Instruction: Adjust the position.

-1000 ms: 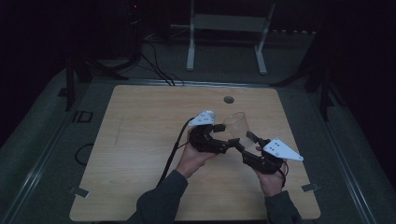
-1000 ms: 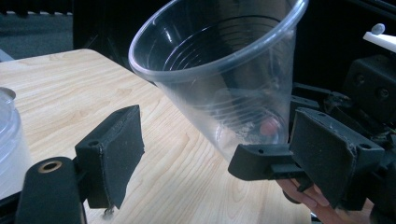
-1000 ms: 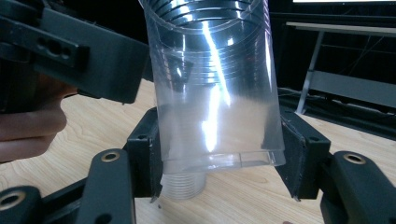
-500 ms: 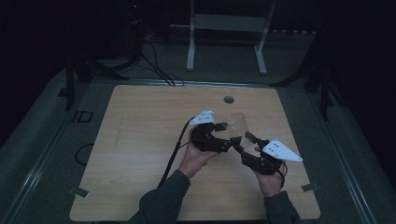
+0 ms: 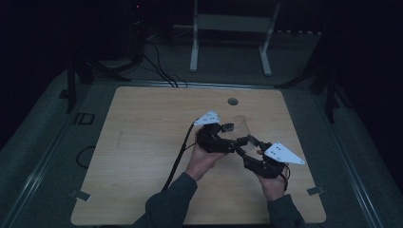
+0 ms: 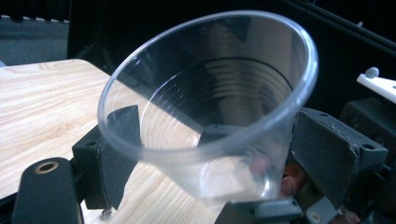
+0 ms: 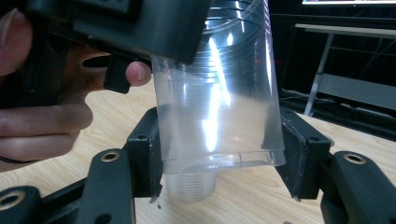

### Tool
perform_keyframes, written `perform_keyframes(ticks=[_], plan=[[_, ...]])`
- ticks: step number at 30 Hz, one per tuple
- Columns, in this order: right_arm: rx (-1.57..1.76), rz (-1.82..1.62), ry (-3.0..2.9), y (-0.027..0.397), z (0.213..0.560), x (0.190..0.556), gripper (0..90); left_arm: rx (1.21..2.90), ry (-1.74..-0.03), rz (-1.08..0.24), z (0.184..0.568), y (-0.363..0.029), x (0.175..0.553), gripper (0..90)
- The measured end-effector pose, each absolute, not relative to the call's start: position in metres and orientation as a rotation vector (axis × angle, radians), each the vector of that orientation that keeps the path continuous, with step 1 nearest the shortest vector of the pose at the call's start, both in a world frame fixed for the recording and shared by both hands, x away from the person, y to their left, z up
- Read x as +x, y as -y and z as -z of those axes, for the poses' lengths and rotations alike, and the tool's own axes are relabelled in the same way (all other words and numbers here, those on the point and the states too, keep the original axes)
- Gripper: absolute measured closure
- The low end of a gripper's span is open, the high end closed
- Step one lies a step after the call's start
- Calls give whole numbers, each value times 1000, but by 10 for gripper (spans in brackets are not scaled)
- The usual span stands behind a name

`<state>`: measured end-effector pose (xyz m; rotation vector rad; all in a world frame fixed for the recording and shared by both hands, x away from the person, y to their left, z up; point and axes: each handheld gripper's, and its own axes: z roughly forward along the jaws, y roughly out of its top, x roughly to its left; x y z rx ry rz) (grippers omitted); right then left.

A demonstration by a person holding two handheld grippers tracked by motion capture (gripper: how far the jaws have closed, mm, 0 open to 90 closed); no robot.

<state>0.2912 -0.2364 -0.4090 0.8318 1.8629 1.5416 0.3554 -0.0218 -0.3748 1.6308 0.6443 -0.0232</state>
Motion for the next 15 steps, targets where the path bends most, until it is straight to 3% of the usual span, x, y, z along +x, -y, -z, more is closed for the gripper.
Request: perform_keyframes(ticks=[4, 8, 15], plan=[[819, -1514, -1876, 235, 410, 292, 412, 1613, -652, 23, 375, 22, 355, 184], [813, -1504, -1895, 235, 411, 292, 407, 1600, -637, 10, 374, 21, 353, 266], [815, -1487, -1934, 234, 409, 294, 357, 1605, -623, -18, 373, 20, 351, 300]])
